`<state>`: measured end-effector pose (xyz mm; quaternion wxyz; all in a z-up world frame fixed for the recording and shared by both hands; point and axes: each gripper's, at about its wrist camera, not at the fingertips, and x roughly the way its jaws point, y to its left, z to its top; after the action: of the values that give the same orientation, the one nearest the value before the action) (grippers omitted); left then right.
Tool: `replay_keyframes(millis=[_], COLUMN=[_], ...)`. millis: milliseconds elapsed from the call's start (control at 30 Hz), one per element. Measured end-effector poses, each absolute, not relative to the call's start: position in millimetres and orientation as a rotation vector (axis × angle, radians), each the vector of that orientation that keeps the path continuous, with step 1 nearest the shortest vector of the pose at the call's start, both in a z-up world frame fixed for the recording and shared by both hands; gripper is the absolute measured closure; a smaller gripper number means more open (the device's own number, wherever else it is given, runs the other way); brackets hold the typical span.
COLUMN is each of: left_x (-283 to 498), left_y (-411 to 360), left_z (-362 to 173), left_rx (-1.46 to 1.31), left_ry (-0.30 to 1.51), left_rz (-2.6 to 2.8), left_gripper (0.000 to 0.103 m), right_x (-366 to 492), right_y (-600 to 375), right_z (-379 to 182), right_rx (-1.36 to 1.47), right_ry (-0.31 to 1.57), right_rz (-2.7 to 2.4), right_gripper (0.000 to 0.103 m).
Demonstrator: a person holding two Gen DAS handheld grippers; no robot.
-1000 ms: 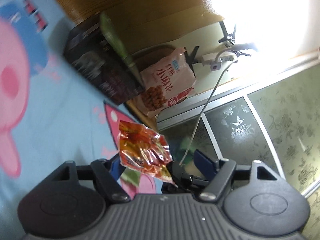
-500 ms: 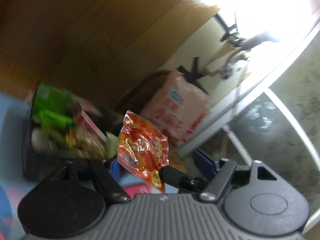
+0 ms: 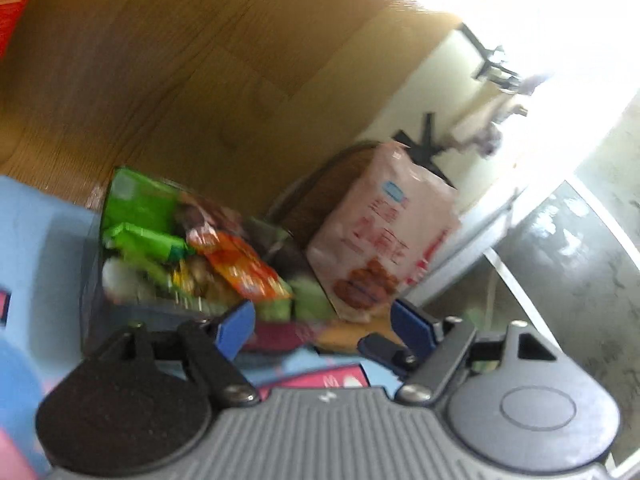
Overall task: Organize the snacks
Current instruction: 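Move the left gripper to the light green square pastry packet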
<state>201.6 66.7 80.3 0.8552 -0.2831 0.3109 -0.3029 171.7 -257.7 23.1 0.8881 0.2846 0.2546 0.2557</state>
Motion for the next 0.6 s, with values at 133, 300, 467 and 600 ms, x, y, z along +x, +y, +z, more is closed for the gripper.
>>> replay_keyframes(millis=[133,300,467,600], left_x=[152.8,104.2,74.9,76.8], left_y=[61.6,43.3,25.5,32.0], left_z=[56.3,8.3,-11.0,-11.2], left_rx=[-0.614,-0.735,-0.750,-0.789], left_ry=[0.725,0.898,0.951,0.942], left_rz=[-0.691,-0.761,-0.754,-0.724], left_gripper=[0.021,0.024,0.031,0.033], right_x=[136.9,111.4,86.7,70.3], right_y=[-278.0,-282.1,-282.1,-275.1], right_z=[-8.8,-34.9,-37.2,-36.2], right_rx=[0.593,0.588,0.595,0.621], right_ry=[0.606,0.689,0.678,0.685], right_rz=[0.493,0.465,0.484,0.514], right_gripper=[0.077,0.077,0.077,0.077])
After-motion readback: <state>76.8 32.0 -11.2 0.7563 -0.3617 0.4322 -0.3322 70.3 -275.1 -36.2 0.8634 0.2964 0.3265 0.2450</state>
